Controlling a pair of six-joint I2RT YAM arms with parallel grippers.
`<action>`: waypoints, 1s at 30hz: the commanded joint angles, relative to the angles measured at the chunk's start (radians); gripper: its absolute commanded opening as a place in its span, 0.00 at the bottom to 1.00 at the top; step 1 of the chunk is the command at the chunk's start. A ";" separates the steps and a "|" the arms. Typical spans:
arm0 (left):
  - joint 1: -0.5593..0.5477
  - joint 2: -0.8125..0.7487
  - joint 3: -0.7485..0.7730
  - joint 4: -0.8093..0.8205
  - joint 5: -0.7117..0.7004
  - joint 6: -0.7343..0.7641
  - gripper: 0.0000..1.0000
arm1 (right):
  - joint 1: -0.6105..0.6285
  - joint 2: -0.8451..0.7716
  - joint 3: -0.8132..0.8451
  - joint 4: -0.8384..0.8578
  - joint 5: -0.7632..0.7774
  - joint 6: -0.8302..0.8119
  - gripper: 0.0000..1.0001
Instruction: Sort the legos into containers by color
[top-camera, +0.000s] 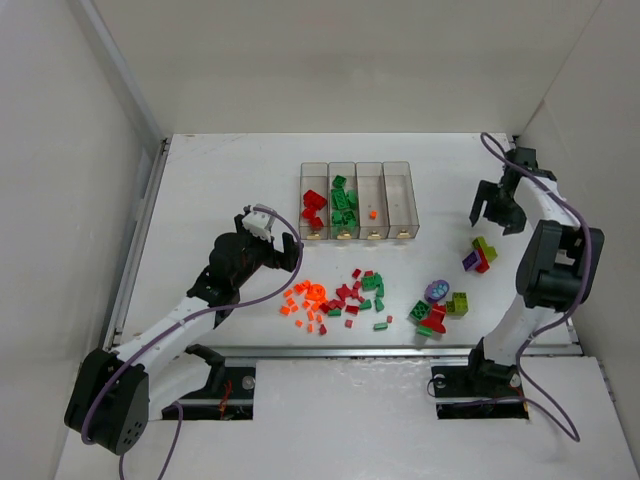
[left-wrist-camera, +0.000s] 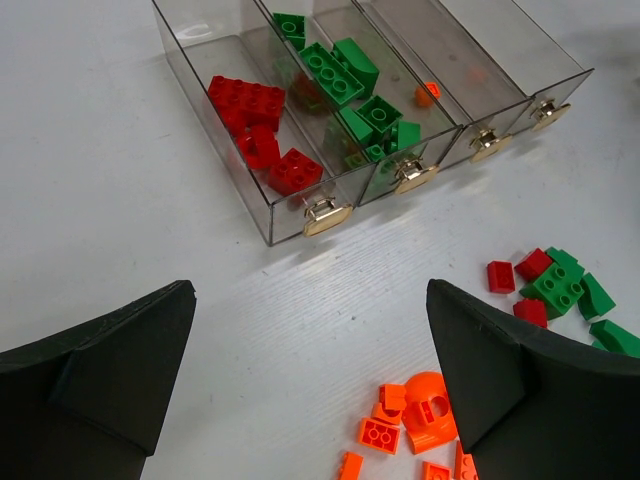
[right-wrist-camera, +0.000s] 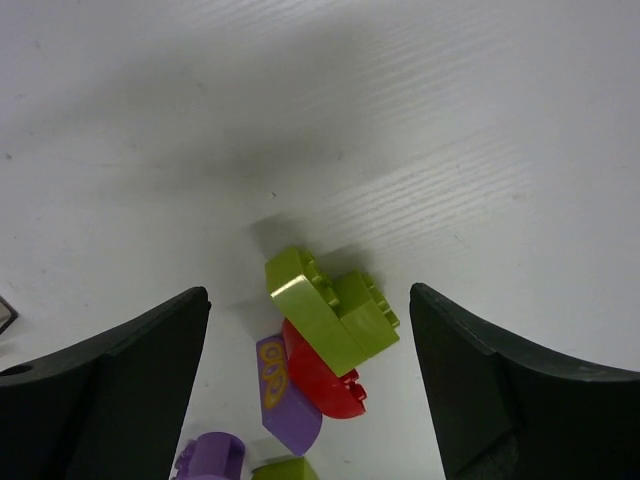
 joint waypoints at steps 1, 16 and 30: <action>-0.004 -0.028 -0.005 0.058 0.013 -0.005 1.00 | 0.041 0.063 0.037 -0.021 0.028 -0.074 0.85; -0.004 -0.037 -0.014 0.058 0.013 -0.005 1.00 | 0.080 0.141 0.057 -0.058 0.106 -0.064 0.65; -0.004 -0.037 -0.014 0.068 0.013 -0.005 1.00 | 0.090 0.131 0.017 -0.067 0.126 -0.046 0.18</action>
